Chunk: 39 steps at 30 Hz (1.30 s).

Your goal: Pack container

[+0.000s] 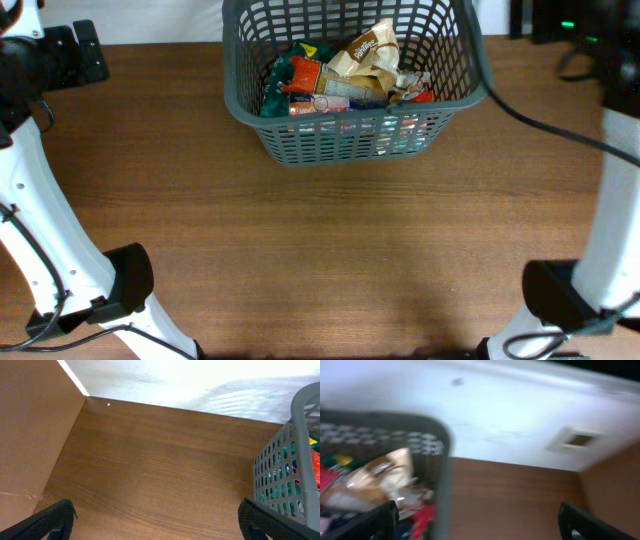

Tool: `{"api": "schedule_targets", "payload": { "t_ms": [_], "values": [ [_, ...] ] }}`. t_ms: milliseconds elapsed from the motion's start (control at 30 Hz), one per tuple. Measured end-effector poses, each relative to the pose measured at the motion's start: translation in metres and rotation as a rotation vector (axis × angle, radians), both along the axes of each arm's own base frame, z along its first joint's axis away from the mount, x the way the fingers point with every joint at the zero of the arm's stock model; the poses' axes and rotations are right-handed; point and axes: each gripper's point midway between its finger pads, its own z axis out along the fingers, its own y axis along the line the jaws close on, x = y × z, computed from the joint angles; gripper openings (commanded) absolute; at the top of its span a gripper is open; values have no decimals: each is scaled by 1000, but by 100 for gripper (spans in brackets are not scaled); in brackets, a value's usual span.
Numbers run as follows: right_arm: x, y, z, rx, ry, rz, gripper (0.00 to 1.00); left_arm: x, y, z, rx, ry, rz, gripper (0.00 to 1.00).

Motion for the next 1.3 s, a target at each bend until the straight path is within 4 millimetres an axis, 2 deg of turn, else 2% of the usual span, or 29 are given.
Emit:
{"api": "schedule_targets", "payload": {
  "t_ms": [33,100,200,300,367,800,933,1033,1067,1167,1233,1300],
  "values": [
    [-14,-10,13,-2,-31,-33,99,0,0,0,0,0,0,99],
    [-28,-19,27,-4,-62,-61,99,0,0,0,0,0,0,99],
    [-53,-23,46,-4,-106,-76,99,0,0,0,0,0,0,99],
    [-71,-23,57,-5,-131,-81,99,0,0,0,0,0,0,99],
    [-76,-23,61,-5,-143,-81,99,0,0,0,0,0,0,99],
    [-76,-24,53,-6,-109,-84,99,0,0,0,0,0,0,99],
    [-85,-24,33,-9,-19,-90,99,0,0,0,0,0,0,99],
    [-96,-20,28,5,-3,-72,99,0,0,0,0,0,0,99],
    [-102,-18,28,10,0,-63,99,0,0,0,0,-1,0,99],
    [-138,-7,38,32,-53,-18,99,0,0,0,0,1,0,99],
    [-177,0,52,38,-155,8,99,0,0,0,0,1,0,99],
    [-215,4,53,37,-237,21,99,0,0,0,0,1,0,99]
  ]
}}
